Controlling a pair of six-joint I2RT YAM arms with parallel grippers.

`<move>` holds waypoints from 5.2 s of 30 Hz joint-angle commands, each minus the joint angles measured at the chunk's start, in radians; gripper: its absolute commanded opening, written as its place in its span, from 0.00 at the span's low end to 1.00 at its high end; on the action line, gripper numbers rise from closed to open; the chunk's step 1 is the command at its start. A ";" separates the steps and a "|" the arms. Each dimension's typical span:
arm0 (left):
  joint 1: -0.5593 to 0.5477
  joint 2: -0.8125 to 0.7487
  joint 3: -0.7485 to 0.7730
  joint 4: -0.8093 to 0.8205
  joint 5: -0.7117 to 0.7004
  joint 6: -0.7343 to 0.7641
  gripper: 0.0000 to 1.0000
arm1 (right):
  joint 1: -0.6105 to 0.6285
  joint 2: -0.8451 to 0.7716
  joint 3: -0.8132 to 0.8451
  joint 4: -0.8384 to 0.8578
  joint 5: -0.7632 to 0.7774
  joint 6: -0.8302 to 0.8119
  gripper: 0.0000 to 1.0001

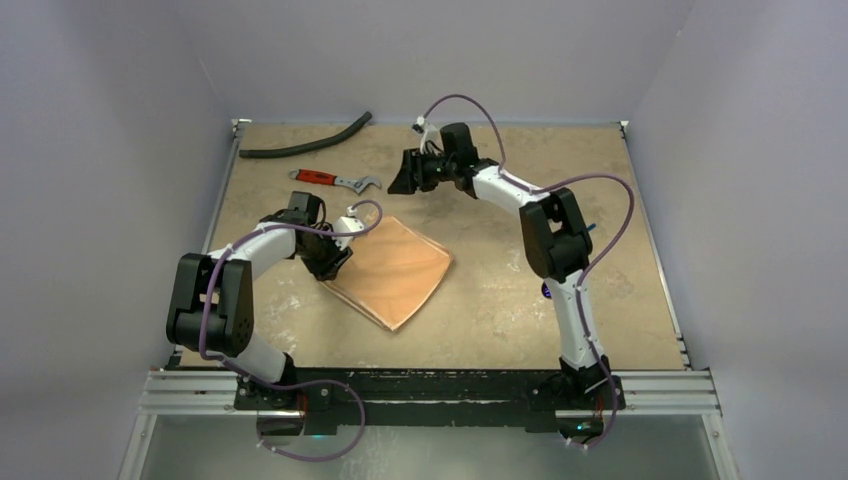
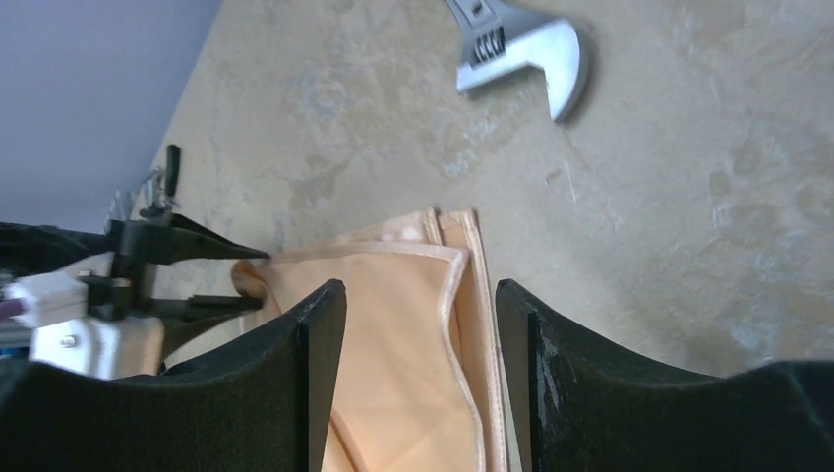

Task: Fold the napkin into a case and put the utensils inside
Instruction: Smooth out the upper triangle-folded napkin at the center of the board, then pick up the upper triangle-folded napkin from the center of the board.

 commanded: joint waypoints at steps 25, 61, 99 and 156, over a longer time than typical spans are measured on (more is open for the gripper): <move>-0.004 0.013 0.000 -0.004 -0.027 0.044 0.41 | 0.094 0.072 0.045 -0.016 -0.060 0.015 0.61; -0.003 0.011 0.023 -0.053 -0.014 0.040 0.42 | 0.119 -0.273 -0.441 0.163 -0.012 0.067 0.00; 0.031 -0.007 0.076 -0.196 -0.032 0.137 0.43 | -0.063 -0.395 -0.872 0.263 -0.086 0.058 0.00; 0.079 -0.357 0.091 -0.254 0.358 0.625 0.96 | 0.306 -0.941 -0.949 0.053 0.656 -0.022 0.85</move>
